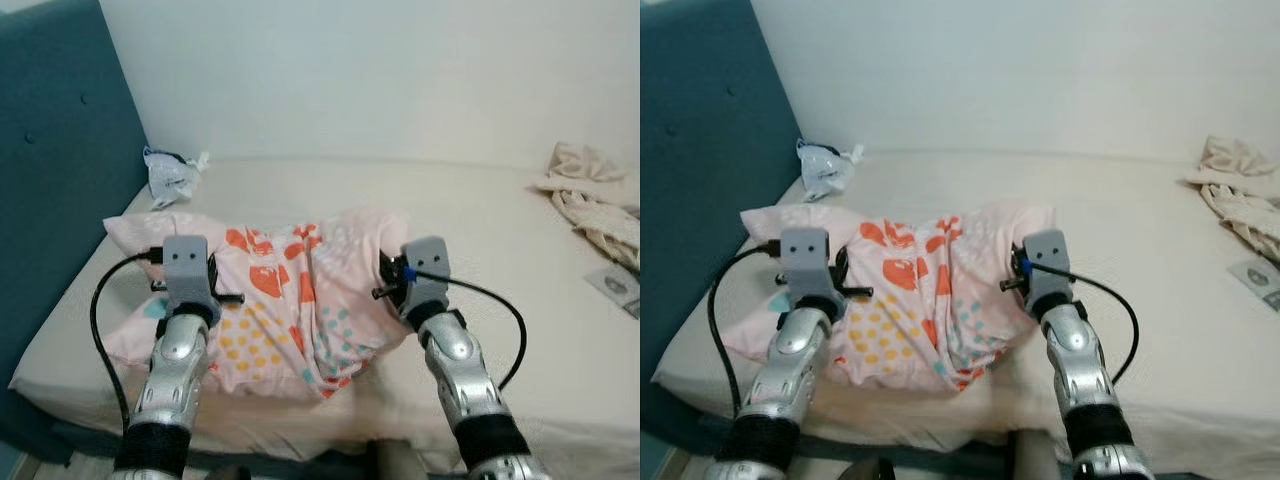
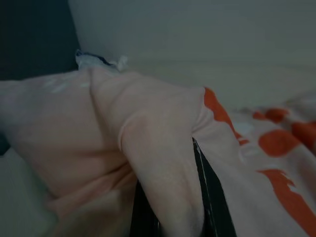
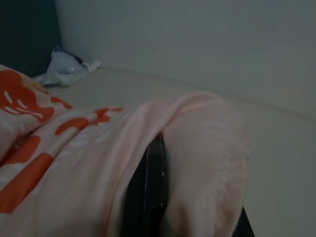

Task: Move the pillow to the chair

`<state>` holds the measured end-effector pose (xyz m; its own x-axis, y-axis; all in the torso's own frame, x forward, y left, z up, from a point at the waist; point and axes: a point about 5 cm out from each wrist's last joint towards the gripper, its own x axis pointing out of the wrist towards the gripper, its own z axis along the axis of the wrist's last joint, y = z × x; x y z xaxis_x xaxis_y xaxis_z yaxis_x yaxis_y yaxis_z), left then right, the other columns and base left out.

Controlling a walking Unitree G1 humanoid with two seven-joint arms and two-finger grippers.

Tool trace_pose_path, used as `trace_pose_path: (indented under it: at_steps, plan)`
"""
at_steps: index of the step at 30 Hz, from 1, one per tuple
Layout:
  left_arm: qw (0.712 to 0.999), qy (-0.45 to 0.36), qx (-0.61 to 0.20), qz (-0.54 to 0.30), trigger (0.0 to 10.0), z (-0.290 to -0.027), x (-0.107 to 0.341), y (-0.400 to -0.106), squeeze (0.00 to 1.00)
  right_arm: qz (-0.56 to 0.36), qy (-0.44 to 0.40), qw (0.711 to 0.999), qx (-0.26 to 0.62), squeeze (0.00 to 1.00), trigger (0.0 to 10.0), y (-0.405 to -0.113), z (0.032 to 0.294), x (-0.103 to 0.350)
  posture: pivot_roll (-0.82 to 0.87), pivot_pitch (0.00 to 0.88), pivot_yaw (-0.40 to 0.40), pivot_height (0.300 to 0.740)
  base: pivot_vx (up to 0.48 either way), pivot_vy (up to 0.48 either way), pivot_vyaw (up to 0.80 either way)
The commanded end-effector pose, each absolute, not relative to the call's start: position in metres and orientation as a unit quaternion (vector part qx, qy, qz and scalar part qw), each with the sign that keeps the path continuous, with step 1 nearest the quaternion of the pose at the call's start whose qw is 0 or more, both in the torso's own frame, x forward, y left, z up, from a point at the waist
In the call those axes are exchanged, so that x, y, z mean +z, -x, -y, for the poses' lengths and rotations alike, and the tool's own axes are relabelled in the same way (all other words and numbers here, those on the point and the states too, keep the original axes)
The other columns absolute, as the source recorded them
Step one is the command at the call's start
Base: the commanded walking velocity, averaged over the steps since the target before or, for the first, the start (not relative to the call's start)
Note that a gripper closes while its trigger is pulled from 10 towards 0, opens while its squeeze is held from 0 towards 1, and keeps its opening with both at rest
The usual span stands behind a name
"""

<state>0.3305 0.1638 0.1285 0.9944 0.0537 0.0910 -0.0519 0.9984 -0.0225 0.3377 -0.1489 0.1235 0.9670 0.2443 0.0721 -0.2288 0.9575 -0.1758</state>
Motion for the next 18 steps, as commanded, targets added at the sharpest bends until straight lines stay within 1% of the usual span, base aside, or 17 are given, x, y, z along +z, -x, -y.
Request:
trace_pose_path:
  at_steps: [1, 3, 4, 5, 6, 8, 10, 11, 12, 13, 15, 16, 18]
  plan:
    - [0.996, 0.001, 0.02, 0.089, 10.0, -0.164, 0.147, -0.336, 0.0, 0.075, 0.089, 0.982, 0.15, 0.0, 10.0, -0.341, 0.137, 0.135, -0.01, 0.032, -0.01, 0.674, 0.0, 0.0, 0.0]
    - [0.996, 0.0, 0.02, 0.092, 10.0, -0.165, 0.148, -0.337, 0.0, 0.078, 0.09, 0.981, 0.151, 0.0, 10.0, -0.342, 0.136, 0.137, -0.01, 0.021, -0.011, 0.679, 0.0, 0.0, 0.0]
    - [0.995, 0.018, 0.03, 0.092, 10.0, -0.166, 0.15, -0.337, 0.0, 0.078, 0.086, 0.982, 0.146, 0.0, 10.0, -0.343, 0.136, 0.138, -0.02, 0.042, -0.005, 0.684, 0.0, 0.0, 0.0]
    - [0.995, 0.018, 0.03, 0.092, 10.0, -0.166, 0.15, -0.337, 0.0, 0.078, 0.086, 0.982, 0.146, 0.0, 10.0, -0.343, 0.136, 0.138, -0.02, 0.042, -0.005, 0.684, 0.0, 0.0, 0.0]
    - [0.995, 0.036, 0.04, 0.084, 10.0, -0.166, 0.147, -0.336, 0.0, 0.076, 0.083, 0.983, 0.143, 0.0, 10.0, -0.343, 0.137, 0.137, -0.02, 0.048, -0.008, 0.689, 0.0, 0.0, 0.0]
    - [0.997, -0.001, 0.041, 0.069, 10.0, -0.162, 0.137, -0.331, 0.0, 0.075, 0.084, 0.982, 0.15, 0.0, 10.0, -0.34, 0.135, 0.135, 0.0, 0.023, -0.006, 0.699, 0.0, 0.0, 0.0]
    - [0.997, -0.004, 0.045, 0.056, 10.0, -0.162, 0.132, -0.328, 0.0, 0.073, 0.082, 0.983, 0.15, 0.0, 10.0, -0.338, 0.136, 0.133, -0.01, 0.027, -0.001, 0.704, 0.0, 0.0, 0.0]
    - [0.997, 0.023, 0.06, 0.035, 10.0, -0.165, 0.123, -0.325, 0.0, 0.066, 0.08, 0.984, 0.146, 0.0, 10.0, -0.338, 0.137, 0.131, -0.02, 0.07, -0.001, 0.709, 0.0, 0.0, 0.0]
    - [0.997, 0.035, 0.068, 0.02, 10.0, -0.166, 0.116, -0.322, 0.0, 0.062, 0.082, 0.984, 0.144, 0.0, 10.0, -0.338, 0.138, 0.129, -0.03, 0.057, -0.001, 0.714, 0.0, 0.0, 0.0]
    - [0.997, 0.033, 0.063, 0.014, 10.0, -0.166, 0.111, -0.321, 0.0, 0.062, 0.083, 0.984, 0.143, 0.0, 10.0, -0.339, 0.137, 0.129, -0.02, 0.05, -0.004, 0.719, 0.0, 0.0, 0.0]
    - [0.998, -0.002, 0.057, 0.02, 10.0, -0.167, 0.11, -0.318, 0.0, 0.064, 0.068, 0.986, 0.138, 0.0, 10.0, -0.338, 0.139, 0.13, -0.01, 0.048, -0.01, 0.729, 0.0, 0.0, 0.0]
    - [0.998, -0.002, 0.057, 0.02, 10.0, -0.167, 0.11, -0.318, 0.0, 0.064, 0.068, 0.986, 0.138, 0.0, 10.0, -0.338, 0.139, 0.13, -0.01, 0.048, -0.01, 0.729, 0.0, 0.0, 0.0]
    - [0.996, 0.032, 0.078, 0.011, 10.0, -0.171, 0.106, -0.316, 0.0, 0.053, 0.069, 0.986, 0.14, 0.0, 10.0, -0.338, 0.137, 0.126, -0.02, 0.081, -0.013, 0.739, 0.0, 0.0, 0.0]
